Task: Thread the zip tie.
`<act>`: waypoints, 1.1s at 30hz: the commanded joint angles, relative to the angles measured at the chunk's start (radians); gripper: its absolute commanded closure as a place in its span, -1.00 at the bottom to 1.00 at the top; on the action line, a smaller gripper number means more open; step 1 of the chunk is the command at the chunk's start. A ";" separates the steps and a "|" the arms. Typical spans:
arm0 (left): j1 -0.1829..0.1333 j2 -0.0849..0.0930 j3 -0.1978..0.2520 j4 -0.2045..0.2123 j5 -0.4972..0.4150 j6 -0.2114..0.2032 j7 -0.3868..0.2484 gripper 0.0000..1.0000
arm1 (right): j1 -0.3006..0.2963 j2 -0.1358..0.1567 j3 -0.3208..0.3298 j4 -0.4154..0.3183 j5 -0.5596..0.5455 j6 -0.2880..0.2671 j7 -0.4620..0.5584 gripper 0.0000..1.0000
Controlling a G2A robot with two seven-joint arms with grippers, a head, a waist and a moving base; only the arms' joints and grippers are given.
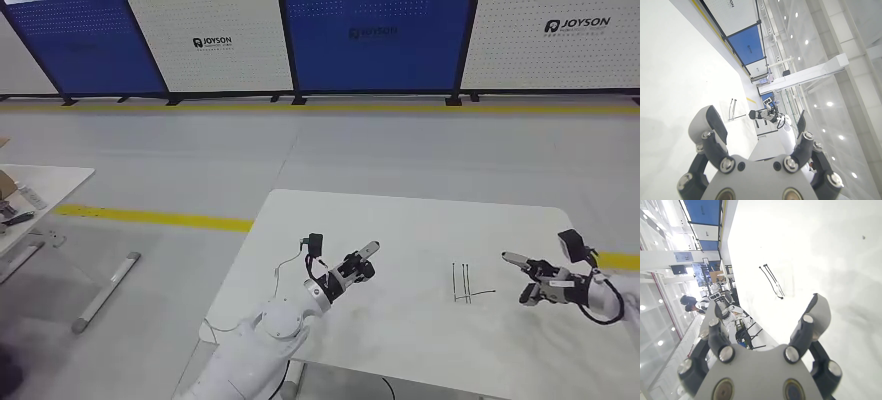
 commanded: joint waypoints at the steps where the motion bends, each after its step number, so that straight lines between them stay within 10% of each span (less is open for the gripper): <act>1: 0.000 0.000 0.000 0.000 0.000 0.000 0.000 -1.00 | -0.005 -0.002 -0.001 0.011 -0.023 -0.053 -0.017 -1.00; 16: 0.000 0.000 0.000 0.000 0.000 0.000 0.000 -1.00 | 0.141 -0.080 -0.116 0.235 -0.105 -0.366 0.213 -1.00; 33: 0.000 0.000 0.000 0.000 0.000 0.000 0.000 -1.00 | 0.129 -0.094 -0.111 0.263 -0.036 -0.451 0.257 -1.00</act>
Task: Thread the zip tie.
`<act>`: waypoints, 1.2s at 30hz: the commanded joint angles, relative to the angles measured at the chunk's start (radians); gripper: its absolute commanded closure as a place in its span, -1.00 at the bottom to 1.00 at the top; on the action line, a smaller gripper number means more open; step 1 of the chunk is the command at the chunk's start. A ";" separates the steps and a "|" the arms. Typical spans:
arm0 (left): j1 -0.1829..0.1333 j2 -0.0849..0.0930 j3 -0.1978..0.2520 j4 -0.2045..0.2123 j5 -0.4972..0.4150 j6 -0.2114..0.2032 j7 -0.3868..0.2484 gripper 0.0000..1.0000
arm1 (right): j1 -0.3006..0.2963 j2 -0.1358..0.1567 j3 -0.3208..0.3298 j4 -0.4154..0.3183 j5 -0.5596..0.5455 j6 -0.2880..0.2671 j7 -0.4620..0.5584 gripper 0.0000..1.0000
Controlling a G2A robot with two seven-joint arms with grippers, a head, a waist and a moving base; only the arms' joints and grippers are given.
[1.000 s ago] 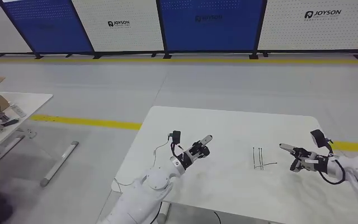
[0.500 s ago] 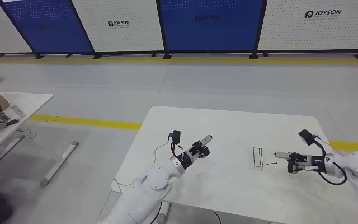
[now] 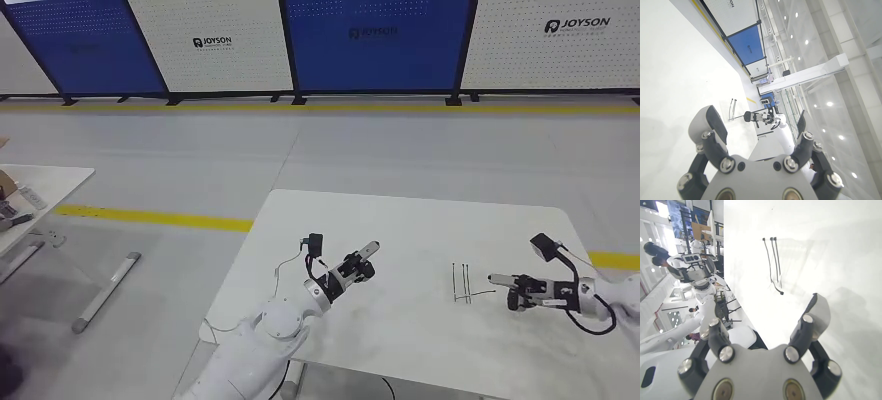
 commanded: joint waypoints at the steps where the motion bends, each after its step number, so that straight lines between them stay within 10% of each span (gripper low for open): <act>1: 0.000 0.000 0.000 0.000 0.000 0.000 0.000 -1.00 | 0.004 -0.005 -0.001 0.013 0.003 -0.017 0.008 -1.00; 9: 0.000 0.000 0.000 0.000 0.000 0.000 0.000 -1.00 | 0.045 -0.035 -0.027 0.083 -0.015 0.008 0.012 -1.00; 20: 0.000 0.000 0.000 0.000 0.000 0.000 0.000 -1.00 | 0.109 -0.096 -0.080 0.205 -0.012 0.008 0.043 0.04; 36: 0.000 0.000 0.000 0.000 0.000 0.000 0.000 -1.00 | 0.158 -0.153 -0.106 0.351 -0.017 -0.031 0.082 0.12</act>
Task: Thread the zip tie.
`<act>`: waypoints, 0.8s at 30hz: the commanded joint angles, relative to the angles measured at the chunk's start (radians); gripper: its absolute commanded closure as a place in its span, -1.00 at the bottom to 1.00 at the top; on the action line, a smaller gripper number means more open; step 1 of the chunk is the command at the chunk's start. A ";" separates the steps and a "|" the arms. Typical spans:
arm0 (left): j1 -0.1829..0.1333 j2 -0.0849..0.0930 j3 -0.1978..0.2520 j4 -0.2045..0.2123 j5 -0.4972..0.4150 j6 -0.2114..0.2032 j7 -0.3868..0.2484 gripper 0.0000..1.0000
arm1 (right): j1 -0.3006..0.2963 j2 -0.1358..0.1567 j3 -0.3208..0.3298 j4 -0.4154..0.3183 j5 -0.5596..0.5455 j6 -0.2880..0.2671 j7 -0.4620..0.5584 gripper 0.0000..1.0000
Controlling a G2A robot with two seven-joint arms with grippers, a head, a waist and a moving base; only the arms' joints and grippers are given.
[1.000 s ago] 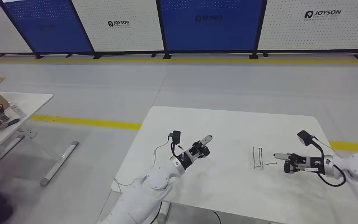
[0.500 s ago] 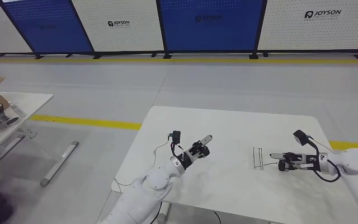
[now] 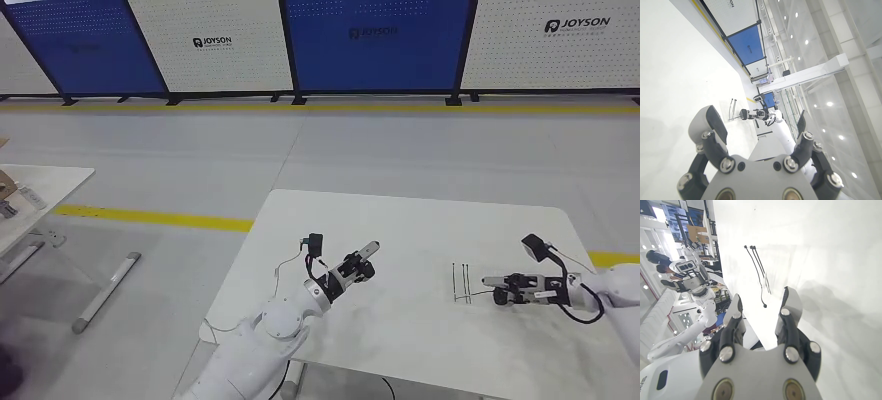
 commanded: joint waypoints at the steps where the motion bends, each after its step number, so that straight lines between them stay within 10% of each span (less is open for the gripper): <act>1: 0.000 0.000 0.000 0.000 0.000 0.000 0.000 -1.00 | 0.001 -0.002 0.003 0.011 0.002 -0.008 0.007 0.12; 24: 0.000 0.000 0.000 0.000 0.000 0.000 0.000 -1.00 | -0.010 -0.009 0.048 0.028 -0.014 -0.027 0.040 0.62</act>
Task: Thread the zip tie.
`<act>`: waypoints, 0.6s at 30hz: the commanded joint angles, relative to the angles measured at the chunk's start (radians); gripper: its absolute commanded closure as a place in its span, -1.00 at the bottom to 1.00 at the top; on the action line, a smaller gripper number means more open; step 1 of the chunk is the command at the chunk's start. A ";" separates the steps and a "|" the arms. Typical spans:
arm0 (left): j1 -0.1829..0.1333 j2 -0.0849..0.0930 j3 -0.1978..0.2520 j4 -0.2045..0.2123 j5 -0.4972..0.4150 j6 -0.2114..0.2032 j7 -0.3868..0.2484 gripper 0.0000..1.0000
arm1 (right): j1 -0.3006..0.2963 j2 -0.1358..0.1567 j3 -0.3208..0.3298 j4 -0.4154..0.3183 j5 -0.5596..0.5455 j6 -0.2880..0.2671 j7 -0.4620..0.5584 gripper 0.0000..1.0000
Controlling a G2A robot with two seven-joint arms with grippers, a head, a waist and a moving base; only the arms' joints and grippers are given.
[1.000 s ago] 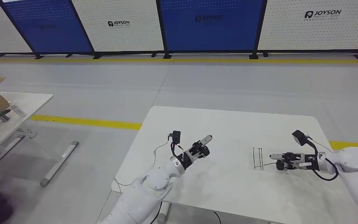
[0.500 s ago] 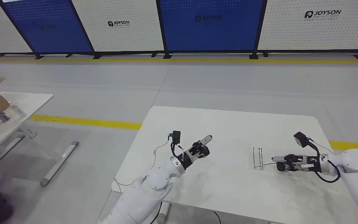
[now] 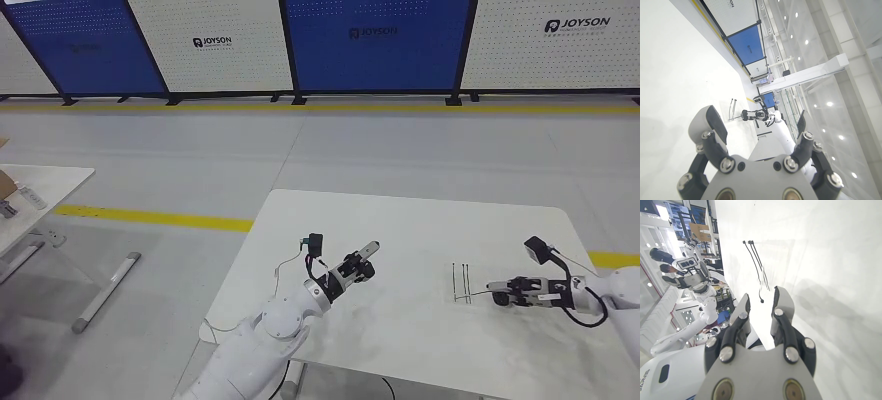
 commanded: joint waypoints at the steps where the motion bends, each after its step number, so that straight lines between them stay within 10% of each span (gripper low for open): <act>1: 0.000 0.000 0.000 0.000 0.000 0.000 0.000 -1.00 | -0.001 -0.001 0.003 0.000 -0.002 0.000 0.001 0.64; 5: 0.000 0.000 0.000 0.000 0.000 0.000 0.000 -1.00 | -0.001 -0.002 0.008 0.002 -0.007 0.000 0.003 1.00; 18: 0.000 0.000 0.000 0.000 0.000 0.000 0.000 -1.00 | -0.016 0.007 0.049 -0.023 0.014 0.000 0.046 1.00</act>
